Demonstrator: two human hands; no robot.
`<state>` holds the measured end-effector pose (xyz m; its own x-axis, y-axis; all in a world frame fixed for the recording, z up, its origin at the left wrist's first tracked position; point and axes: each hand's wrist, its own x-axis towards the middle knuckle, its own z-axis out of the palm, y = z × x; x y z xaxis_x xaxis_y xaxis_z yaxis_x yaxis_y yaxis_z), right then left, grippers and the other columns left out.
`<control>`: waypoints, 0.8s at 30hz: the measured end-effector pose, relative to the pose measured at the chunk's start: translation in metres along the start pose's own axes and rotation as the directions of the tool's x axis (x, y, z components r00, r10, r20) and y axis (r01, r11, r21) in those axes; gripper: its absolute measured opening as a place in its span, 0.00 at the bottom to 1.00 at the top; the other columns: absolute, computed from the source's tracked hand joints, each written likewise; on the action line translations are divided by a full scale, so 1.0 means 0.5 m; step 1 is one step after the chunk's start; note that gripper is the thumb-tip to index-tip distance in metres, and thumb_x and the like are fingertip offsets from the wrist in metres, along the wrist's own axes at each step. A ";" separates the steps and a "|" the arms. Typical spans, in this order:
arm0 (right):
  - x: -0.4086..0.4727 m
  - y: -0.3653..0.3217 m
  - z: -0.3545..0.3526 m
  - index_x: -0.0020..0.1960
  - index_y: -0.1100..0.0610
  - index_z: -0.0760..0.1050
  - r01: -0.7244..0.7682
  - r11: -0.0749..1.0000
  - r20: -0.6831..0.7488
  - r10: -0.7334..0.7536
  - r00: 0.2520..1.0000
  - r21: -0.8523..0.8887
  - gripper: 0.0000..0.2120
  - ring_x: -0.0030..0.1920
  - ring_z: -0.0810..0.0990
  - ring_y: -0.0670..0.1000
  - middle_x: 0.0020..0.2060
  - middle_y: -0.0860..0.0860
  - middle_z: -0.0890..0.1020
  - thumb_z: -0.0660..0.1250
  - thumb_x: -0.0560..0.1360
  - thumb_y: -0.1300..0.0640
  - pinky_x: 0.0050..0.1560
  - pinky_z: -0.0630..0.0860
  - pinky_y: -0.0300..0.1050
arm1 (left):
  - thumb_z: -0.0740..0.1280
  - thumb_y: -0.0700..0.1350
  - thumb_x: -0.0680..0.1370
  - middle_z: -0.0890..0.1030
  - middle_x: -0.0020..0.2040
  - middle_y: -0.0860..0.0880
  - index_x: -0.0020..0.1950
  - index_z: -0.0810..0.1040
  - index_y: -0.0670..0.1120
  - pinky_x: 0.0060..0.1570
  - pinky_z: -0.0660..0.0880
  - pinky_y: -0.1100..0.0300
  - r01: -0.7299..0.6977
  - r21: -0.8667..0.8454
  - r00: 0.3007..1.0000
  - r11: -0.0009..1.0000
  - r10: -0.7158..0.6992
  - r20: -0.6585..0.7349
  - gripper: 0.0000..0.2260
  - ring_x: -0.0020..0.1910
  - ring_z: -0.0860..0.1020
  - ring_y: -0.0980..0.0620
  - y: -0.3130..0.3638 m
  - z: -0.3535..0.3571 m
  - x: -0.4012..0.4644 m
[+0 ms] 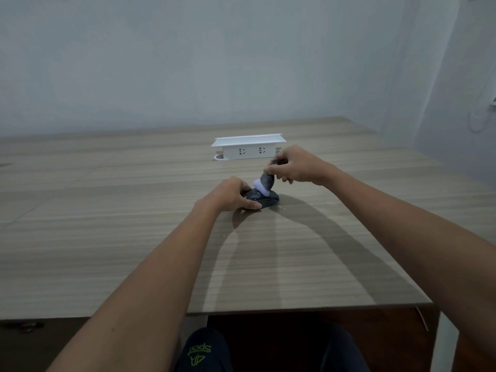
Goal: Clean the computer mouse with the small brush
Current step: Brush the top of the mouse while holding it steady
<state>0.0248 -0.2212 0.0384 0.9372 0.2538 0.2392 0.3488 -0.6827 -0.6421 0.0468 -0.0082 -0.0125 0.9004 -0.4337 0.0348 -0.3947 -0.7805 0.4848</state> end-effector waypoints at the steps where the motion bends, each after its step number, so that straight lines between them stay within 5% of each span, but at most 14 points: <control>1: 0.005 0.003 0.001 0.45 0.62 0.83 -0.004 0.999 -0.012 0.004 1.000 -0.036 0.09 0.29 0.76 0.47 0.31 0.53 0.79 0.69 0.75 0.57 0.27 0.73 0.40 | 0.77 0.56 0.71 0.83 0.39 0.48 0.52 0.85 0.46 0.38 0.69 0.57 -0.003 -0.002 1.000 1.000 0.003 0.002 0.17 0.37 0.76 0.50 0.000 0.000 0.000; 6: 0.010 0.022 -0.002 0.43 0.60 0.84 -0.002 0.933 0.023 0.011 1.000 -0.360 0.07 0.32 0.77 0.50 0.32 0.51 0.82 0.69 0.74 0.58 0.31 0.70 0.38 | 0.77 0.56 0.71 0.85 0.43 0.49 0.55 0.85 0.46 0.46 0.75 0.53 -0.014 -0.005 1.000 1.000 0.014 0.019 0.18 0.43 0.80 0.49 0.004 0.000 -0.003; 13: 0.009 0.021 0.000 0.47 0.63 0.83 0.009 1.000 -0.018 -0.009 1.000 -0.016 0.12 0.30 0.74 0.47 0.33 0.53 0.78 0.68 0.78 0.53 0.27 0.71 0.36 | 0.76 0.54 0.72 0.82 0.39 0.51 0.54 0.85 0.46 0.40 0.71 0.56 -0.026 0.012 0.999 1.000 0.025 0.038 0.15 0.40 0.78 0.50 0.001 -0.005 0.001; 19: 0.005 0.024 -0.019 0.47 0.62 0.84 0.007 0.966 0.026 0.000 1.000 -0.260 0.11 0.35 0.75 0.51 0.34 0.53 0.78 0.67 0.78 0.55 0.37 0.71 0.45 | 0.75 0.53 0.73 0.85 0.47 0.46 0.56 0.84 0.46 0.52 0.76 0.50 -0.020 0.025 0.999 0.999 0.019 0.050 0.16 0.49 0.81 0.45 0.002 -0.005 0.007; 24: 0.009 0.010 -0.008 0.46 0.62 0.83 -0.007 0.998 0.012 0.007 1.000 -0.057 0.11 0.31 0.74 0.48 0.33 0.52 0.78 0.67 0.77 0.55 0.30 0.72 0.41 | 0.76 0.53 0.73 0.86 0.48 0.45 0.57 0.85 0.47 0.53 0.76 0.49 -0.021 0.033 0.999 0.999 0.020 0.047 0.16 0.50 0.82 0.44 0.003 -0.005 0.008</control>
<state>0.0307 -0.2264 0.0394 0.9396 0.2574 0.2255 0.3421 -0.7224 -0.6009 0.0502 -0.0098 -0.0095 0.8828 -0.4697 0.0036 -0.4198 -0.7855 0.4548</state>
